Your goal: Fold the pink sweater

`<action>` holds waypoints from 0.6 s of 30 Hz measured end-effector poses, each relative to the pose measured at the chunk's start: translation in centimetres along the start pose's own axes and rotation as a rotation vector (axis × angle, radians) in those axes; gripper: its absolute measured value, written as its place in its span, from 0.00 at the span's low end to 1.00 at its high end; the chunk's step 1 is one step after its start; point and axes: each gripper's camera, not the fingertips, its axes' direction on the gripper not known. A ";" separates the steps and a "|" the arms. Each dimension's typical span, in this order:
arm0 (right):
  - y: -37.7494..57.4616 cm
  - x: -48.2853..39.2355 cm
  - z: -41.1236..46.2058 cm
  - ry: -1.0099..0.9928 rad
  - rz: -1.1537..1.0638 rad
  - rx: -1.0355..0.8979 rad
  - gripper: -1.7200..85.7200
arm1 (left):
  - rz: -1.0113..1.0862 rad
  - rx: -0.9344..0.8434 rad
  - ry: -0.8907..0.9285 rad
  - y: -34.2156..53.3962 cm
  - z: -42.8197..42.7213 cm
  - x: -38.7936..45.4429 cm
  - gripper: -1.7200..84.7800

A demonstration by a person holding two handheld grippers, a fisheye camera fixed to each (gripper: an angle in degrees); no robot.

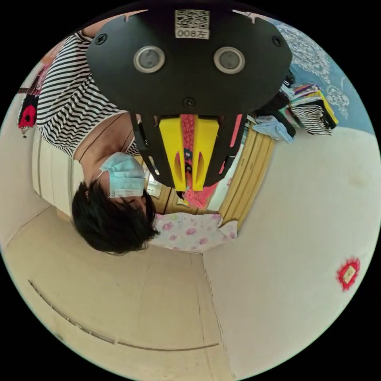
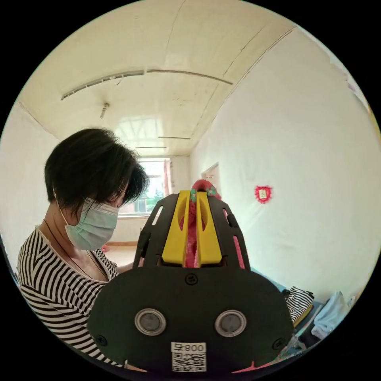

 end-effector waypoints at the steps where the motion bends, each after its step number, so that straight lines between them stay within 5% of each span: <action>1: 1.2 -0.2 2.6 -0.057 0.005 -0.021 0.04 | 0.013 0.005 -0.040 -1.4 -1.4 0.8 0.05; 9: 13.0 0.3 20.0 -0.372 0.094 -0.227 0.04 | 0.060 -0.043 -0.615 -15.2 -14.8 8.5 0.05; 18: 28.3 3.2 39.3 -0.584 0.144 -0.392 0.04 | -0.017 -0.024 -0.847 -24.1 -26.4 6.2 0.05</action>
